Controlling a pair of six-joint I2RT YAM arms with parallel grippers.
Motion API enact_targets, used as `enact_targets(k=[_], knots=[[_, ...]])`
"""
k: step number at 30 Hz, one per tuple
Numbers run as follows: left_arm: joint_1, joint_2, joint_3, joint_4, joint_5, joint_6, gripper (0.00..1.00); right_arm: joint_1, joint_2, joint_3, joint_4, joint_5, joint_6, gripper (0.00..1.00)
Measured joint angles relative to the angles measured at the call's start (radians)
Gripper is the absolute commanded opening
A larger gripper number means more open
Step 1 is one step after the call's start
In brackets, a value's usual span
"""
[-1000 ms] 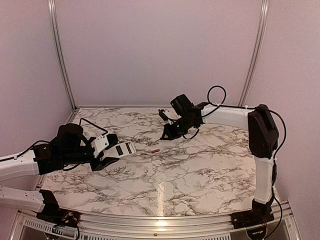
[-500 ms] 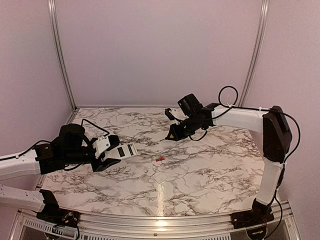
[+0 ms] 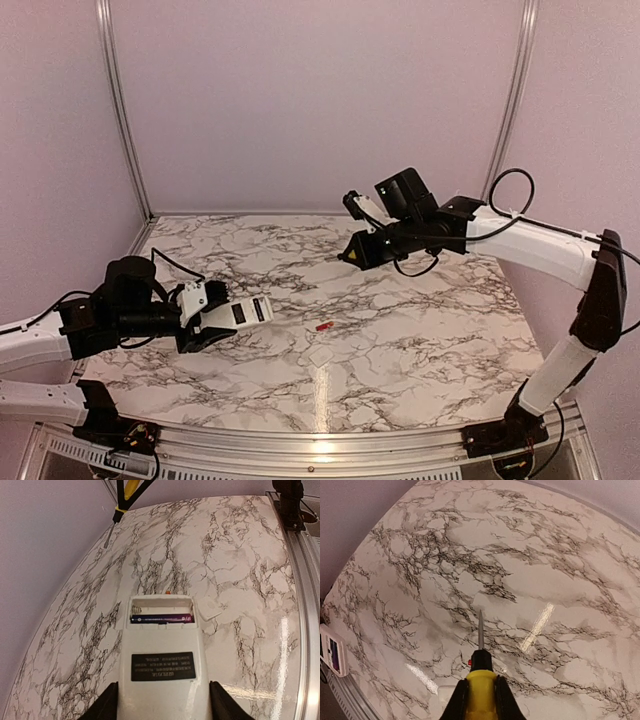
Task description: Unload the batteries from the remote control
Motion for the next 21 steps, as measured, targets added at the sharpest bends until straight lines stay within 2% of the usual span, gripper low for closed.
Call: enact_targets(k=[6,10,13,21], knots=[[0.000,-0.027,-0.034,-0.002,0.042,0.003,0.00,0.085,-0.100,-0.050,-0.023,0.050,0.052,0.00],[0.000,-0.020,-0.032,-0.001,0.033,-0.018,0.00,0.086,-0.225,-0.145,-0.024,0.107,0.071,0.00],[0.000,-0.002,-0.023,0.000,0.021,-0.042,0.00,0.086,-0.279,-0.157,-0.019,0.138,0.068,0.00],[-0.006,0.105,0.051,0.008,-0.021,-0.050,0.00,0.085,-0.316,-0.164,-0.037,0.156,0.047,0.00]])
